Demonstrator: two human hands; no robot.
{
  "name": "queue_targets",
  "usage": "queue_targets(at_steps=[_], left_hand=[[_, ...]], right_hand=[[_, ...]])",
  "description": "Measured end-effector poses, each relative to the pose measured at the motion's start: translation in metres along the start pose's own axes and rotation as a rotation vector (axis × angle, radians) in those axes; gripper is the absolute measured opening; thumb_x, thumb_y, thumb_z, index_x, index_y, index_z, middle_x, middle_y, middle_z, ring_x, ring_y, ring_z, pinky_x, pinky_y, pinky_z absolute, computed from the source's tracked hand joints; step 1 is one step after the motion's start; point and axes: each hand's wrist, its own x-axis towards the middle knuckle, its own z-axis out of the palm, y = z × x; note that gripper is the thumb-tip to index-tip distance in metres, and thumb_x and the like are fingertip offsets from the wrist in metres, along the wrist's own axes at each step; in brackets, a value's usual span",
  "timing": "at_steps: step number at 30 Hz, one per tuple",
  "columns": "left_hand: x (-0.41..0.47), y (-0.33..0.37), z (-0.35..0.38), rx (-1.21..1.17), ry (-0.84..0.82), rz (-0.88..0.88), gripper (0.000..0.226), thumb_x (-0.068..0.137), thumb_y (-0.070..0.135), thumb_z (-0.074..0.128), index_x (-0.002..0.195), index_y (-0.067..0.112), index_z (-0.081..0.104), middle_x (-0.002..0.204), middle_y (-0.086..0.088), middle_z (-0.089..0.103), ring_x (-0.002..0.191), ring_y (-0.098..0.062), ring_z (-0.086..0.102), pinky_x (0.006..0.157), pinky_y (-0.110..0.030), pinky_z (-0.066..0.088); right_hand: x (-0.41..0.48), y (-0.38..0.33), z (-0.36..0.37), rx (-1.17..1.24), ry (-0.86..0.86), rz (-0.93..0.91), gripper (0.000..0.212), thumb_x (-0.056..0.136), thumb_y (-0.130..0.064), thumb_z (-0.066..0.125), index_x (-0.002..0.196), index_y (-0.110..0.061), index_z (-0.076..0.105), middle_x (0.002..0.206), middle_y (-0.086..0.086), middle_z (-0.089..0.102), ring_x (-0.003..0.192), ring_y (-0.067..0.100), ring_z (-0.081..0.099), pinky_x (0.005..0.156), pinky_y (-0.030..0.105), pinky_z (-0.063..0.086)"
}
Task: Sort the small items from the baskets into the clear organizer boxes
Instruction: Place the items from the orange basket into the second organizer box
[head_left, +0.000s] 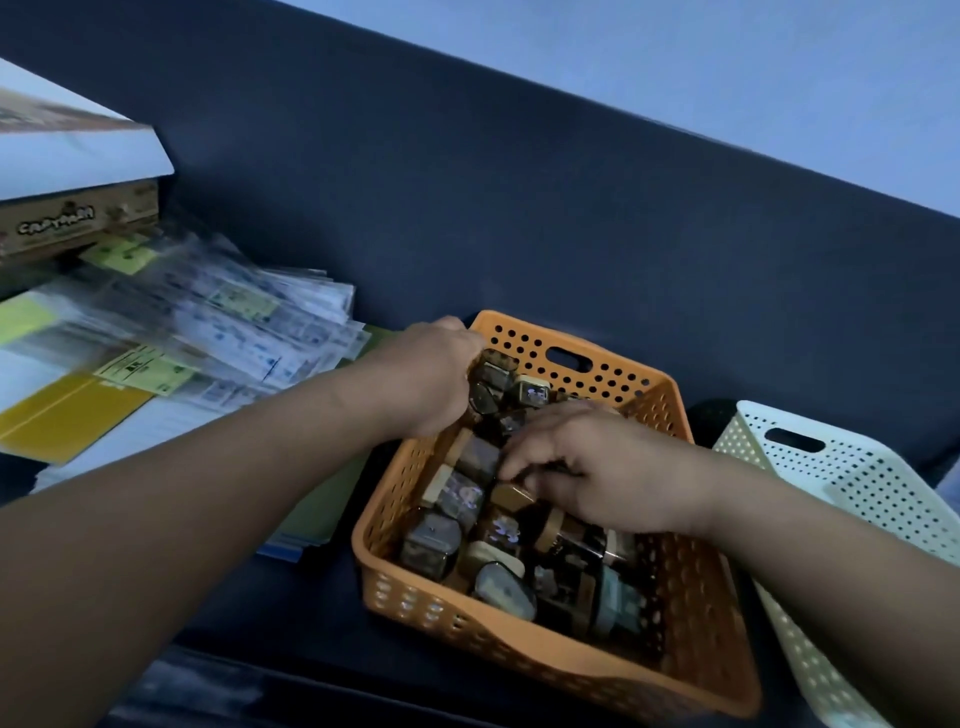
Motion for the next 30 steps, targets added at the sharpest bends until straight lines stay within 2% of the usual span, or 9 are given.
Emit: queue_targets(at_steps=[2,6,10,12,15,19,24,26,30], left_hand=[[0.003,-0.001,0.0,-0.003,0.036,0.016,0.044,0.091,0.005,0.04,0.133,0.016,0.048,0.128,-0.003,0.047,0.112,-0.026,0.049,0.094,-0.044,0.045],[0.004,-0.004,0.001,0.004,0.061,0.044,0.045,0.092,0.006,0.04,0.135,0.017,0.047,0.126,-0.004,0.047,0.109,-0.026,0.049,0.092,-0.044,0.045],[0.003,-0.003,0.006,0.022,0.072,0.089,0.039,0.093,0.01,0.04,0.13,0.016,0.051,0.121,-0.006,0.048,0.106,-0.027,0.049,0.09,-0.041,0.044],[0.005,-0.001,0.008,0.049,0.092,0.105,0.041,0.09,0.01,0.041,0.128,0.016,0.053,0.118,-0.008,0.049,0.108,-0.03,0.048,0.091,-0.041,0.043],[0.007,-0.003,0.01,0.062,0.101,0.115,0.04,0.088,0.009,0.042,0.126,0.014,0.054,0.116,-0.008,0.05,0.106,-0.031,0.049,0.09,-0.042,0.043],[0.008,-0.004,0.011,0.072,0.106,0.117,0.037,0.087,0.009,0.042,0.122,0.013,0.056,0.113,-0.008,0.049,0.105,-0.031,0.049,0.089,-0.042,0.043],[0.008,-0.004,0.012,0.048,0.091,0.11,0.041,0.088,0.009,0.041,0.126,0.016,0.054,0.115,-0.007,0.049,0.109,-0.03,0.047,0.094,-0.043,0.041],[0.007,-0.004,0.012,0.036,0.081,0.112,0.044,0.089,0.009,0.04,0.131,0.018,0.052,0.118,-0.007,0.048,0.111,-0.03,0.046,0.096,-0.042,0.04],[0.005,-0.004,0.012,0.027,0.077,0.097,0.052,0.089,0.007,0.041,0.139,0.02,0.045,0.125,-0.006,0.046,0.116,-0.028,0.044,0.096,-0.038,0.04]], right_hand=[[0.011,-0.014,0.008,0.052,-0.031,-0.039,0.039,0.096,-0.035,0.052,0.134,-0.043,0.05,0.148,-0.014,0.041,0.135,0.005,0.032,0.117,0.046,0.023],[0.018,-0.028,0.012,0.059,-0.198,-0.075,0.045,0.098,-0.042,0.047,0.141,-0.05,0.037,0.16,-0.013,0.014,0.147,0.01,0.004,0.119,0.053,0.006],[0.011,-0.025,0.004,0.086,-0.151,-0.066,0.036,0.093,-0.041,0.056,0.128,-0.046,0.054,0.151,-0.011,0.034,0.144,0.014,0.017,0.118,0.05,0.012],[0.011,-0.028,0.007,0.104,-0.008,-0.144,0.029,0.088,-0.039,0.064,0.116,-0.038,0.063,0.123,-0.01,0.054,0.125,0.012,0.04,0.11,0.043,0.027],[0.011,-0.039,0.009,0.186,-0.023,-0.216,0.022,0.081,-0.032,0.074,0.102,-0.03,0.069,0.094,-0.011,0.057,0.097,0.004,0.048,0.095,0.027,0.034],[0.011,-0.047,0.012,0.135,-0.075,-0.261,0.031,0.077,-0.031,0.077,0.105,-0.033,0.066,0.096,-0.011,0.053,0.098,0.009,0.046,0.092,0.032,0.035],[0.015,-0.03,0.012,-0.013,0.17,-0.172,0.02,0.078,-0.028,0.074,0.096,-0.032,0.066,0.09,-0.013,0.048,0.093,0.01,0.042,0.088,0.039,0.039],[0.01,-0.027,0.01,-0.058,0.253,-0.192,0.012,0.077,-0.022,0.071,0.087,-0.029,0.07,0.084,-0.014,0.049,0.086,0.009,0.044,0.08,0.036,0.041],[0.001,-0.04,0.019,0.046,0.051,-0.305,0.014,0.083,-0.024,0.072,0.097,-0.025,0.074,0.09,-0.012,0.064,0.088,-0.005,0.047,0.085,0.015,0.038]])
